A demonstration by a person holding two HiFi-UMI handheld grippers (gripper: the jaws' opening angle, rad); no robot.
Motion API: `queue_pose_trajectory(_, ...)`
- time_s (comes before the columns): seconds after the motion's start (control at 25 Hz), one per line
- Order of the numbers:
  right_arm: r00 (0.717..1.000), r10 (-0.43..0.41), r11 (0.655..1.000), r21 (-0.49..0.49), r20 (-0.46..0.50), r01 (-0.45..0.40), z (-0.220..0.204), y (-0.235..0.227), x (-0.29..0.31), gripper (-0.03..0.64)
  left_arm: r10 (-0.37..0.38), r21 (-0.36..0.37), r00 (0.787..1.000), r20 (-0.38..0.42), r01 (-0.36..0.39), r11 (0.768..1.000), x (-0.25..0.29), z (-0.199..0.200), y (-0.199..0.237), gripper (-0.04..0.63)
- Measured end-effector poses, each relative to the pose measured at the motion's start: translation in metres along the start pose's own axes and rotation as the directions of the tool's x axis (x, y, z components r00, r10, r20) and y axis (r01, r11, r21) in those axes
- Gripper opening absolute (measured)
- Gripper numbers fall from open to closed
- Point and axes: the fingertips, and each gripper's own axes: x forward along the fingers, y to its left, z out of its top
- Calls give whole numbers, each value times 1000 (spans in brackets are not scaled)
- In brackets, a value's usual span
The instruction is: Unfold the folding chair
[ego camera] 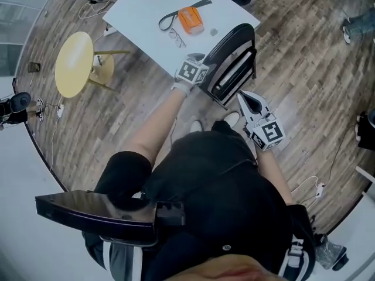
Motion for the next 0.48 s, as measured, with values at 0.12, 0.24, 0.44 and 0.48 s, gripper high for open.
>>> queue_pose_trajectory(0.12,1000,13,1000,6,-9,-12,-5,-12,-5,8,-29,-75,998,-51,25,997,26,-7,7,231)
queue_pose_trajectory(0.24,1000,-10,999,36,-10,10,-9,-25,-12,8,-73,-136,993,-88,60,989,43,-9,10,233)
queue_pose_trajectory(0.44,999,30,999,32,-23,-29,-10,-30,-12,8,-60,-144,993,-100,45,989,50,-11,20,232)
queue_pose_trajectory(0.48,999,31,999,34,-25,-30,-10,-32,-13,8,-68,-148,993,-101,52,988,52,-13,19,230)
